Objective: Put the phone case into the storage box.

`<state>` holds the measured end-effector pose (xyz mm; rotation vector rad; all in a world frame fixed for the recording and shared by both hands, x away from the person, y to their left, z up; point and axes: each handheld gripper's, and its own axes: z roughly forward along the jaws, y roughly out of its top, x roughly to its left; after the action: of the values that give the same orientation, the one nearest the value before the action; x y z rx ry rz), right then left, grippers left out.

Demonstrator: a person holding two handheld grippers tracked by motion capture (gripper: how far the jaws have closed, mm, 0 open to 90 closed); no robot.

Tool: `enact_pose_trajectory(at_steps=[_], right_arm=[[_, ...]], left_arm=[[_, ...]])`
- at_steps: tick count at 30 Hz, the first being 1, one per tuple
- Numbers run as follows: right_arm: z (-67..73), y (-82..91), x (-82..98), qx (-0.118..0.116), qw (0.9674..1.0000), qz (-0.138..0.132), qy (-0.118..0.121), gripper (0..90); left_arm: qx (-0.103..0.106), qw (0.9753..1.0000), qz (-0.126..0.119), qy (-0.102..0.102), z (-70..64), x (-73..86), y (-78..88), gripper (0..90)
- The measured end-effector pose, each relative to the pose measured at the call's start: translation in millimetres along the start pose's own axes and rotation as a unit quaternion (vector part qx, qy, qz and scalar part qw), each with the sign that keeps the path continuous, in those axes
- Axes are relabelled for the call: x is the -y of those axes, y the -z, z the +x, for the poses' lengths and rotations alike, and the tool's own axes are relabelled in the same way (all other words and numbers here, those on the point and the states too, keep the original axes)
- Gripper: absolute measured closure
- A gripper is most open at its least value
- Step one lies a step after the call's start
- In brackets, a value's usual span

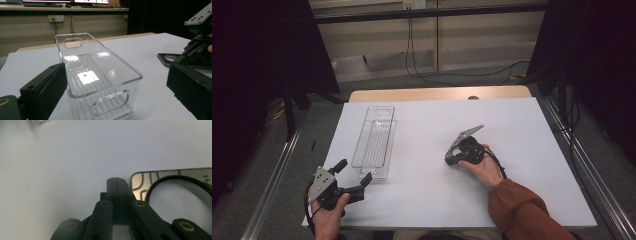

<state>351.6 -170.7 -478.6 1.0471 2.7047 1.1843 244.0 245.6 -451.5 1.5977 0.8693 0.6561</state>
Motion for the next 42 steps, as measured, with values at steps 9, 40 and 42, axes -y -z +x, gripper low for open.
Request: enact_pose_trajectory(at_steps=[9, 40, 42], right_arm=[[10.2, 18.6, 2.4, -0.022, 0.9984, -0.037, 0.038, 81.7], [-4.1, 78.0, 27.0, 0.028, 0.9971, -0.069, 0.016, 4.8], [-9.0, 82.9, 27.7, 0.03, 0.9975, -0.063, 0.014, 4.0]], left_arm=[[-0.002, 1.0, -0.004, 0.002, 0.6, 0.3, 0.6, 3.1], [-0.004, 1.0, -0.003, 0.006, 0.5, 0.2, 0.8, 3.1], [-0.004, 1.0, -0.003, 0.005, 0.4, 0.1, 0.7, 3.1]])
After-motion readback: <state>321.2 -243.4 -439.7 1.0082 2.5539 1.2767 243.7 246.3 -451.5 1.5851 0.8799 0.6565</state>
